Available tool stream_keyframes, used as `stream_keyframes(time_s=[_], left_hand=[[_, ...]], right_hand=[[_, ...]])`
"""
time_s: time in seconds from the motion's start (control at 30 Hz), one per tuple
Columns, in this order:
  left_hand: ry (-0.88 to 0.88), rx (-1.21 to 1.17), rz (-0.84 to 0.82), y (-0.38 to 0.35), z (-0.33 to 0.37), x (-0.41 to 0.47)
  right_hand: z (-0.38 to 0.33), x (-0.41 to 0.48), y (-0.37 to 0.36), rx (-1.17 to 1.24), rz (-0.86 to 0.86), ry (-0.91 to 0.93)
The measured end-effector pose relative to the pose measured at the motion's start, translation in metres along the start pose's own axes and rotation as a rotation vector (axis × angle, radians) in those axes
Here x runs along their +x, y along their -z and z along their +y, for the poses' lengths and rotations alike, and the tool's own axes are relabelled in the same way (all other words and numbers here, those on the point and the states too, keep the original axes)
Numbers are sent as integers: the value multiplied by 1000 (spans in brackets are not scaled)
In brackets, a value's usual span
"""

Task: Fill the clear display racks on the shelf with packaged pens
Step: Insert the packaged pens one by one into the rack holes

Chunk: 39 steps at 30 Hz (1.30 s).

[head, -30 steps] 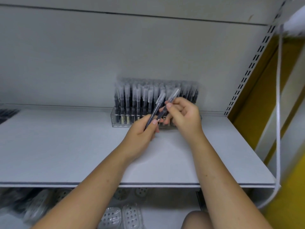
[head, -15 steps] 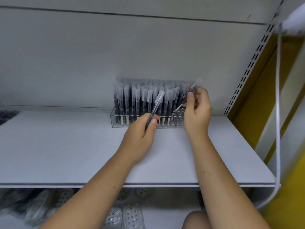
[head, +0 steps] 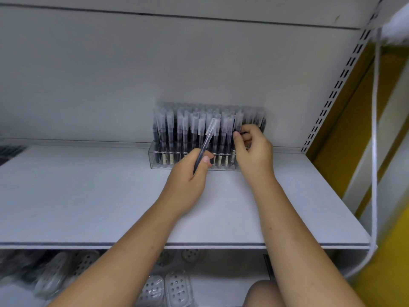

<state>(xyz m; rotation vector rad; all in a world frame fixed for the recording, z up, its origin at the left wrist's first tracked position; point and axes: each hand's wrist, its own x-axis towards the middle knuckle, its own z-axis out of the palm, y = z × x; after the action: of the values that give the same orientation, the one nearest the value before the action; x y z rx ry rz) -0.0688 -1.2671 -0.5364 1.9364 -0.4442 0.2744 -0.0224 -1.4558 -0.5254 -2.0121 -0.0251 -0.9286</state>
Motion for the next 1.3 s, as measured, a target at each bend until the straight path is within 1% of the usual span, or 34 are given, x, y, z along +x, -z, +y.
stream_keyframes(time_s=[0.23, 0.33, 0.4, 0.47, 0.53, 0.6, 0.73, 0.9, 1.07, 1.17, 1.23, 1.3], left_hand=[[13, -3, -13, 0, 0, 0], [17, 0, -17, 0, 1, -1], [15, 10, -22, 1, 1, -1], [5, 20, -33, 1, 3, -2], [-17, 25, -44, 1, 3, -2], [-41, 38, -61, 1, 3, -2], [-71, 110, -59, 0, 1, -2], [-71, 170, -60, -2, -1, -2], [-77, 214, -57, -3, -2, -1], [-106, 247, -54, -4, 0, -1], [-128, 288, -57, -5, 1, -3], [-141, 332, -54, -6, 0, -4]], right_hand=[[1, -1, 2, -14, 44, -10], [-7, -3, 9, 71, 137, 6], [-16, -7, 14, 207, 144, 14], [-26, -11, 17, 338, 23, -10], [-33, -16, 18, 391, -161, -4], [-37, -19, 18, 413, -289, 7], [-39, -20, 19, 477, -370, -21], [-41, -22, 19, 473, -464, -31], [-44, -22, 18, 479, -455, -59], [-43, -20, 19, 531, -425, -64], [-43, -19, 19, 561, -360, -79], [-41, -16, 20, 562, -222, -91]])
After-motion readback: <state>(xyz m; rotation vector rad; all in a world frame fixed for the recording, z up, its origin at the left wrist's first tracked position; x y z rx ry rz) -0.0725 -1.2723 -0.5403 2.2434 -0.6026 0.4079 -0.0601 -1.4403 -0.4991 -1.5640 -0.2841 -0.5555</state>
